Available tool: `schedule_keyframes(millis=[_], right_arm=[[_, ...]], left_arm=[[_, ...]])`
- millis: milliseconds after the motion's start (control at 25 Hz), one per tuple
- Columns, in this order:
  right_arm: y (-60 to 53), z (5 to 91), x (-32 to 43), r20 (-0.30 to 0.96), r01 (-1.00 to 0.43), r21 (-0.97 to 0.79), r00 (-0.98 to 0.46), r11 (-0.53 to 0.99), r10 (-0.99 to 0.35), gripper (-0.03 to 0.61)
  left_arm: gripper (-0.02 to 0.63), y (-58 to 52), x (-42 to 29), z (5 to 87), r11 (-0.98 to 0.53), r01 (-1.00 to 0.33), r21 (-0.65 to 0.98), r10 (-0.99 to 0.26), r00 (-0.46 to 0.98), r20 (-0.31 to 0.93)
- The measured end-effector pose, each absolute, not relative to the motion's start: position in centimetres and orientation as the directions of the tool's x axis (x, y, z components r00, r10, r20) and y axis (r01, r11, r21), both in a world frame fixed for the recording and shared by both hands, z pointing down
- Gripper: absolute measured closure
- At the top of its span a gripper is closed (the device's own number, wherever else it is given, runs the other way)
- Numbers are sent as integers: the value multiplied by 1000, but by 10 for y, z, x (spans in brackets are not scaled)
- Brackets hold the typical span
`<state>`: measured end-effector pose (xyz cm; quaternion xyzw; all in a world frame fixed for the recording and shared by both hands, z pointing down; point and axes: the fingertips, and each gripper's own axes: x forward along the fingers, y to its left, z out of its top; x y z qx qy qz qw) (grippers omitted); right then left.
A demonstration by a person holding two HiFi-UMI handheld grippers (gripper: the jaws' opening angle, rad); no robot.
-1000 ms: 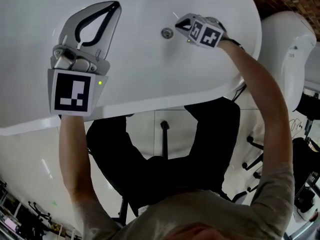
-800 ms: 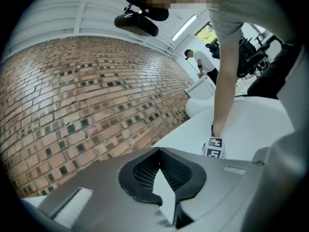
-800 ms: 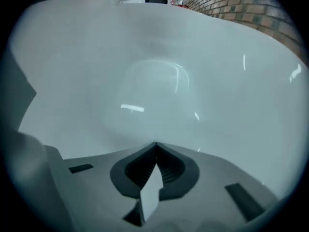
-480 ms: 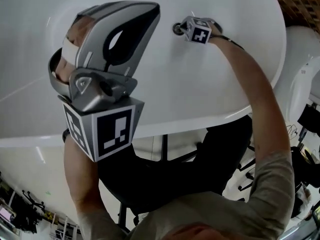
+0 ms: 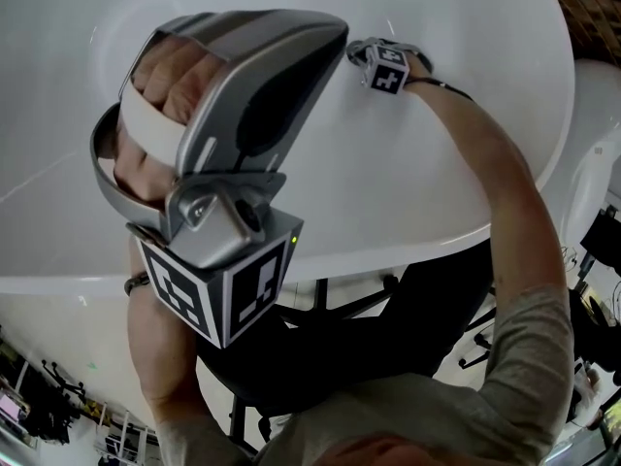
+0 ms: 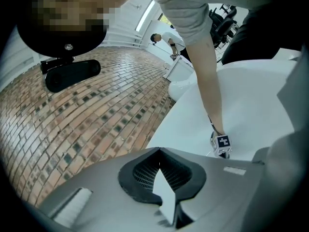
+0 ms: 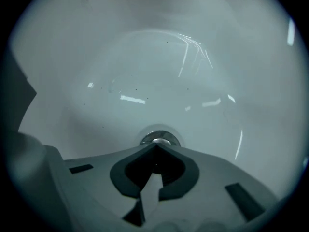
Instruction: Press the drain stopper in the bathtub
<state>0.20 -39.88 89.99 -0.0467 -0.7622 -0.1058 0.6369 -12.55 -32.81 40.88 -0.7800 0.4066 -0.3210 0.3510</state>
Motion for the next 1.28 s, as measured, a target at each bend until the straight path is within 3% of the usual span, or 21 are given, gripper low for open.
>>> schedule_keyframes(millis=[160, 320, 440, 600, 720, 880, 1040, 1280], right_arm=[[-396, 894, -7, 974, 193, 140, -201, 971, -101, 571], [-398, 890, -7, 984, 142, 71, -170, 987, -46, 574], [-419, 859, -4, 989, 178, 98, -128, 979, -75, 577], [-447, 737, -22, 924, 15, 205, -332, 979, -189, 577], [-435, 587, -31, 752, -159, 291, -571, 943, -328, 577], [-364, 366, 8, 410, -331, 351, -786, 876, -462, 578], [-257, 210, 83, 105, -496, 365, -819, 788, -564, 578], [-103, 100, 122, -187, -555, 456, -824, 696, -535, 578]], left_arm=[[604, -315, -121, 403, -408, -361, -839, -853, 477, 211], [604, -313, -122, 418, -402, -304, -863, -851, 471, 231], [604, -321, -123, 437, -418, -287, -862, -840, 484, 246], [604, -339, -139, 449, -408, -343, -846, -863, 446, 236], [604, -347, -163, 449, -384, -467, -797, -898, 391, 203], [604, -326, -183, 378, -218, -611, -761, -946, 324, 10], [604, -265, -158, 267, -147, -695, -704, -926, 347, -149], [604, -142, -104, 142, -150, -668, -729, -844, 471, -257]])
